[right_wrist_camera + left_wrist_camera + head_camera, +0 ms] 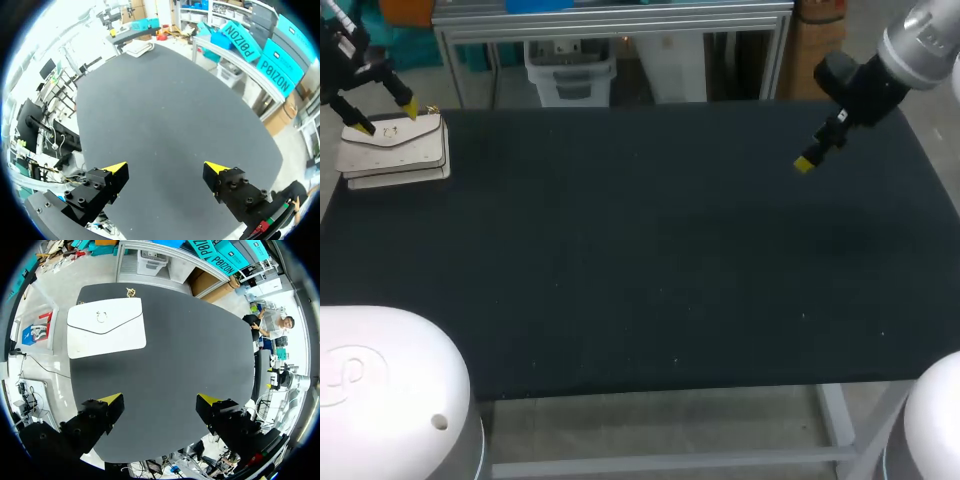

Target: Pick up the bag, open it, inspect its contents, close it, and place it on the opposite side

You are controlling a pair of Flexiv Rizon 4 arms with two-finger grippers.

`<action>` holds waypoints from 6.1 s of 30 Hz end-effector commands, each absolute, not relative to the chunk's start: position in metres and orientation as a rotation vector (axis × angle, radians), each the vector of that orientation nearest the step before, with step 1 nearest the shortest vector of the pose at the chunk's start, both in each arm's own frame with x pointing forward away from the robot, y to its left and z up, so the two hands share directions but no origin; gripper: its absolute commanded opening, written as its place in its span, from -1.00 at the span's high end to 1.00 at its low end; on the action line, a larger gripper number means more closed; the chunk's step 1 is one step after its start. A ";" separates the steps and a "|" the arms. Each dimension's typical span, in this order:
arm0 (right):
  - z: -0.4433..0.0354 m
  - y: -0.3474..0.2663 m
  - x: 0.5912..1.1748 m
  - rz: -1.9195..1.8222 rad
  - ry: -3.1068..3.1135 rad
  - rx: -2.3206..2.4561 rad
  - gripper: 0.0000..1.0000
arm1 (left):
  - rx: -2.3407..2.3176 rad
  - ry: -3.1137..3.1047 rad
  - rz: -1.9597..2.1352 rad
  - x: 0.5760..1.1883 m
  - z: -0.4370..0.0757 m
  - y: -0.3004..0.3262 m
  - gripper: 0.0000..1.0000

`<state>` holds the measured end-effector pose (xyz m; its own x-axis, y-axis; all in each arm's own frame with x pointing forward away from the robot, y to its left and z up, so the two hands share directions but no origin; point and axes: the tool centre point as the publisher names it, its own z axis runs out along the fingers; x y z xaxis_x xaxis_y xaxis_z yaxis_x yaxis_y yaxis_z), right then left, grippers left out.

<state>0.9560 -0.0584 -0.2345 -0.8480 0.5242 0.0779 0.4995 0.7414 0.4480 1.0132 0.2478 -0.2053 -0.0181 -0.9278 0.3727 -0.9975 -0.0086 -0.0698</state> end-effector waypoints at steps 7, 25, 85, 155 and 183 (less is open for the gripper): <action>-0.248 -0.032 0.947 0.791 2.864 0.596 -1.00 | 2.125 -1.946 0.567 1.024 -0.215 0.267 -1.00; -0.279 -0.002 0.922 0.903 2.876 0.219 -1.00 | 2.163 -1.871 0.653 1.052 -0.238 0.355 -1.00; -0.297 0.012 0.907 0.973 2.886 -0.090 -1.00 | 1.771 -1.806 0.690 1.113 -0.348 0.407 -0.54; -0.297 0.012 0.907 0.973 2.886 -0.090 -1.00 | 1.791 -1.585 0.989 1.007 -0.326 0.195 1.00; -0.297 0.012 0.907 0.973 2.886 -0.090 -1.00 | 1.892 -1.463 1.071 0.994 -0.323 0.165 1.00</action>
